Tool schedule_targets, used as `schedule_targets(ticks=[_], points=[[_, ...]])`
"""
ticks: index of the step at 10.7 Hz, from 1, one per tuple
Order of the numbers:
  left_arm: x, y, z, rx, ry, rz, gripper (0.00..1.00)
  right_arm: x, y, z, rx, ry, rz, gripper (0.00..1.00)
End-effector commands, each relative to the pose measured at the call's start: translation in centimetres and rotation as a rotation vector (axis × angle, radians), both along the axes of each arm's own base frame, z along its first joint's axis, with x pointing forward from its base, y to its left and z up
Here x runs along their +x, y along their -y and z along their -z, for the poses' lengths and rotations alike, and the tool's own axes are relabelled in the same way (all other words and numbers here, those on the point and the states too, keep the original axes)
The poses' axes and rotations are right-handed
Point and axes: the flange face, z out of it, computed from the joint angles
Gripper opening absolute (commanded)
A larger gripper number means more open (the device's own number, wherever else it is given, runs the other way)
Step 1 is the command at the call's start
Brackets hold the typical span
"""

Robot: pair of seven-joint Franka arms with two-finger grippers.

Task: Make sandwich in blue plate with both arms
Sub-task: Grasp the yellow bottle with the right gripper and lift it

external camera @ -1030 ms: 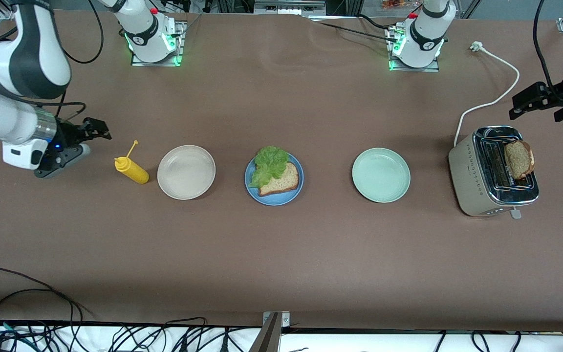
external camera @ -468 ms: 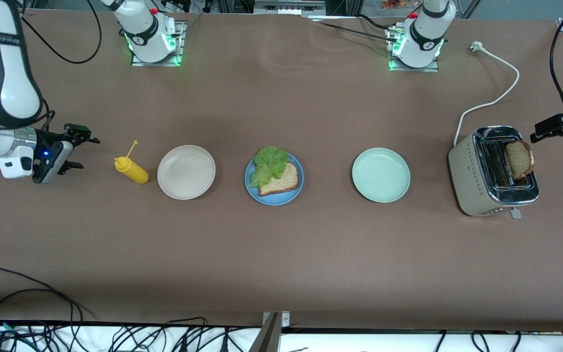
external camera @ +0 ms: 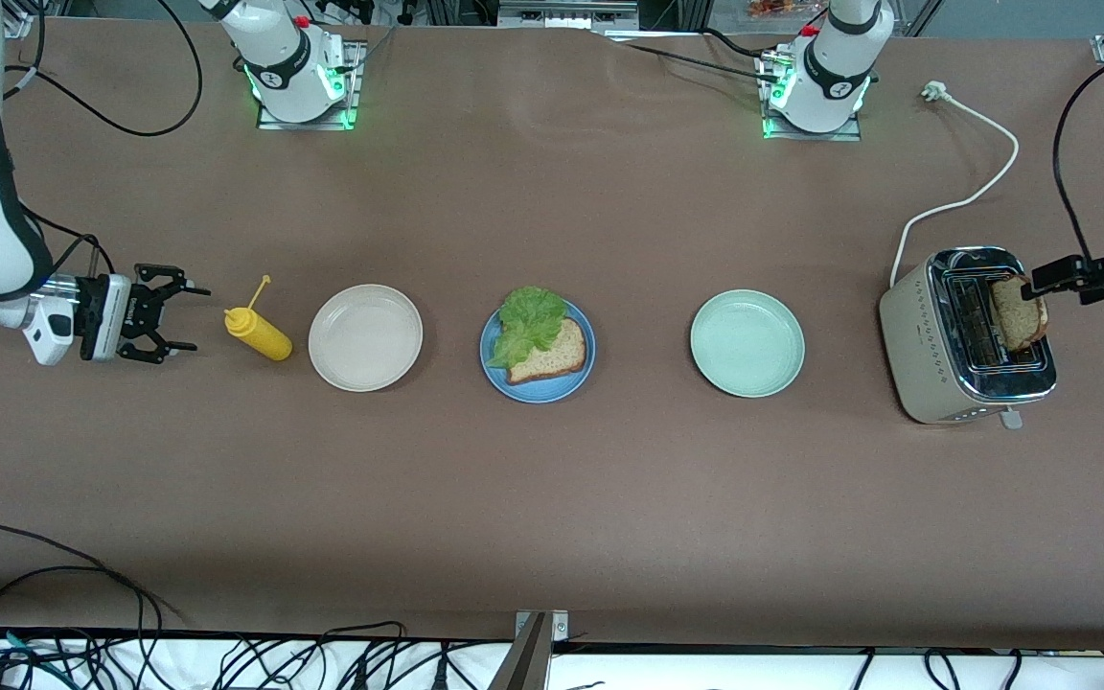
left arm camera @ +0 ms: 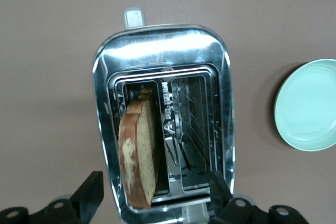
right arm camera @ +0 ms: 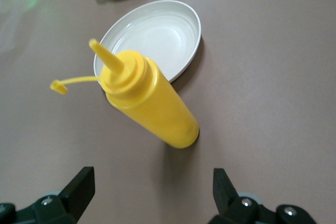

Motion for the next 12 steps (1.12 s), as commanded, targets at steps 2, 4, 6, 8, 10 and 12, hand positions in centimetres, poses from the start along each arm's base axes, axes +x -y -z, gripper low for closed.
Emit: schedule_targets(ticks=[2, 4, 6, 8, 10, 12], points=[[1.0, -1.1, 5.1, -0.006, -0.009, -0.005, 0.78, -0.8, 0.1, 5.8, 0.278, 0.139, -0.107, 1.0], [0.7, -1.7, 5.9, -0.007, -0.021, -0.017, 0.71, -1.1, -0.3, 8.5, 0.408, 0.157, -0.127, 1.0], [0.8, -1.7, 5.8, -0.005, -0.019, -0.018, 0.67, -1.0, -0.6, 10.2, 0.458, 0.184, -0.132, 1.0], [0.9, -1.6, 5.4, -0.004, -0.011, -0.016, 0.67, -0.1, -0.9, 11.2, 0.479, 0.213, -0.13, 1.0], [1.0, -1.6, 5.0, -0.004, -0.005, -0.016, 0.67, 0.0, -1.3, 11.1, 0.504, 0.215, -0.129, 0.99], [1.0, -1.5, 4.8, -0.004, -0.004, -0.016, 0.67, 0.4, -2.2, 11.0, 0.52, 0.223, -0.125, 0.96]])
